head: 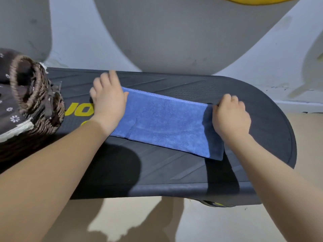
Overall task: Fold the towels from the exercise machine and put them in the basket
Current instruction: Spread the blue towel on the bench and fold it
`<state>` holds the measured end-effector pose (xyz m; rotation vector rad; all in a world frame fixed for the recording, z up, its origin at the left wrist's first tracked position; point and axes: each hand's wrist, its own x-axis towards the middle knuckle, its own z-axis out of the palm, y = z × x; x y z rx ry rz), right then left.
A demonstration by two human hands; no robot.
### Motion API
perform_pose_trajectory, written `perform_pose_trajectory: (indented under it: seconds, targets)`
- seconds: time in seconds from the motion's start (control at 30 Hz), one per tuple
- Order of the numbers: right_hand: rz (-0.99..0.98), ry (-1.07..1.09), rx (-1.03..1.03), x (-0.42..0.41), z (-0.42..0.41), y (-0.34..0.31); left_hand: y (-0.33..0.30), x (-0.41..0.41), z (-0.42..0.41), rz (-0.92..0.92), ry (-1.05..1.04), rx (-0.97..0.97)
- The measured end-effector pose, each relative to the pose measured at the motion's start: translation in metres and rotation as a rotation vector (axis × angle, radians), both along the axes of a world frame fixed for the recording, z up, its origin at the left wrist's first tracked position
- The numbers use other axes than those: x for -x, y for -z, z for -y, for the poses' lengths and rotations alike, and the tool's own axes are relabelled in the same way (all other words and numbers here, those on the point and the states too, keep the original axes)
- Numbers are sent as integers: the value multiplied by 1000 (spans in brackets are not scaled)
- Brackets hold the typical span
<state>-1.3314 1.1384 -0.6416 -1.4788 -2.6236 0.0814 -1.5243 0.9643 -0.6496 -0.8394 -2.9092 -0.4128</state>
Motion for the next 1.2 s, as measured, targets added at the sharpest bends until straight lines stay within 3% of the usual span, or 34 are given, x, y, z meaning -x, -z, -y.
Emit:
perform_pose_trajectory:
  seconds: [0.1, 0.17, 0.27, 0.4, 0.53, 0.77, 0.83, 0.97, 1.1, 1.2]
  targets:
    - [-189, -305, -199, 16, 35, 10, -5, -26, -5, -133, 324, 16]
    - [-187, -482, 0, 31, 70, 14, 0, -38, -5, 31, 505, 57]
    - [31, -516, 266, 42, 101, 23, 19, -36, 7, 178, 548, 185]
    - [143, -430, 261, 30, 93, 29, 28, -28, 16, 154, 538, 196]
    - [162, -213, 259, -6, 72, 24, 24, -33, 16, 173, 542, 212]
    - [114, -2, 319, -40, 63, 10, 19, -43, 20, 139, 466, 176]
    - [-13, 28, 270, -42, 67, 1, 16, -47, 20, 150, 434, 196]
    - [-417, 330, 539, -40, 62, -7, 9, -56, 11, 190, 368, 287]
    - [-572, 466, 877, -35, 58, -14, 2, -68, 5, 256, 339, 345]
    - [-585, 385, 1005, -33, 59, -17, 1, -72, 2, 276, 331, 360]
